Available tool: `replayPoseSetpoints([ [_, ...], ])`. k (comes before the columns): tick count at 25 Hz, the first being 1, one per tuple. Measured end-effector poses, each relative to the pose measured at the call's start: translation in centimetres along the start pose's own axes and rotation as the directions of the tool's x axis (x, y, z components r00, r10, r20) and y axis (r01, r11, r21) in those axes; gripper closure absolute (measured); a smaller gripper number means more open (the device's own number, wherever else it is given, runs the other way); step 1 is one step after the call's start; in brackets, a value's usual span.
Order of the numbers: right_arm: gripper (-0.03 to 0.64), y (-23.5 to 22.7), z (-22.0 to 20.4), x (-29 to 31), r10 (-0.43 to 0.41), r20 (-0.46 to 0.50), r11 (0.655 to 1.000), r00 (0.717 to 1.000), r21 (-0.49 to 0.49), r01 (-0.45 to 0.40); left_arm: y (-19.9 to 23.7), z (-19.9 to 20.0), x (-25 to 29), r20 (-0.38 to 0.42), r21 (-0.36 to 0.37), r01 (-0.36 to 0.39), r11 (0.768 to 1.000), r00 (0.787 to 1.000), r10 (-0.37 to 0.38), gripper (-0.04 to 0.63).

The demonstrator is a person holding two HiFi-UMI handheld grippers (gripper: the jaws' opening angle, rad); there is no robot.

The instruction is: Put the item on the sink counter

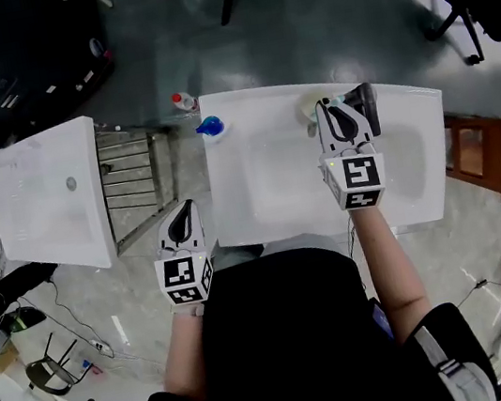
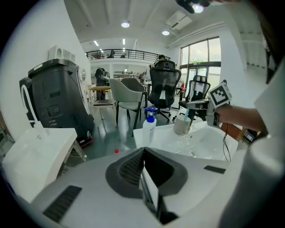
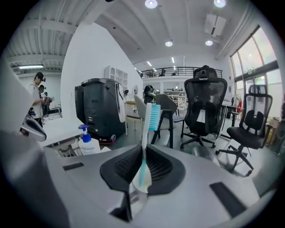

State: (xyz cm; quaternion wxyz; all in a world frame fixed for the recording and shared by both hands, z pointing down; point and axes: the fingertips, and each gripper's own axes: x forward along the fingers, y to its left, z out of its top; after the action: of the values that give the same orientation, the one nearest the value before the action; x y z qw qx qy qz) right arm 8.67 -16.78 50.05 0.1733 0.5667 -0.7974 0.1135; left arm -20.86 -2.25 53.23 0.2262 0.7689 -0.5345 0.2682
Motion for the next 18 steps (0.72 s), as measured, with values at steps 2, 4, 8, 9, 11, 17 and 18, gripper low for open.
replayPoseSetpoints([
  [2,0.569,0.0,-1.1,0.5,0.002,-0.03,1.0,1.0,-0.003,-0.002,0.1,-0.2,-0.1,-0.003,-0.003,-0.004,1.0,1.0,0.004,0.572],
  [4,0.569,0.1,-2.1,1.0,0.01,-0.06,1.0,0.998,-0.011,-0.011,0.2,-0.3,0.0,-0.005,-0.008,-0.008,1.0,1.0,0.008,0.572],
  [8,0.569,0.4,-3.8,1.7,0.013,-0.119,0.999,0.993,-0.046,-0.019,0.3,-0.4,-0.1,-0.013,-0.022,-0.013,1.0,1.0,0.013,0.572],
  [9,0.569,0.6,-3.9,1.8,0.015,-0.129,0.998,0.992,-0.053,-0.022,0.4,-0.4,-0.2,-0.013,-0.022,-0.014,1.0,1.0,0.013,0.572],
  [11,0.569,1.0,-4.5,2.1,0.024,-0.146,0.997,0.989,-0.066,-0.034,0.5,-0.5,-0.3,-0.015,-0.021,-0.017,1.0,1.0,0.016,0.572],
  [17,0.569,1.8,-5.4,2.6,0.023,-0.173,0.987,0.985,-0.155,-0.05,0.6,-0.7,-0.4,-0.023,-0.018,-0.02,1.0,1.0,0.019,0.572],
  [18,0.569,1.9,-5.6,2.6,0.021,-0.176,0.983,0.984,-0.174,-0.052,0.6,-0.7,-0.4,-0.024,-0.019,-0.02,1.0,1.0,0.019,0.572],
])
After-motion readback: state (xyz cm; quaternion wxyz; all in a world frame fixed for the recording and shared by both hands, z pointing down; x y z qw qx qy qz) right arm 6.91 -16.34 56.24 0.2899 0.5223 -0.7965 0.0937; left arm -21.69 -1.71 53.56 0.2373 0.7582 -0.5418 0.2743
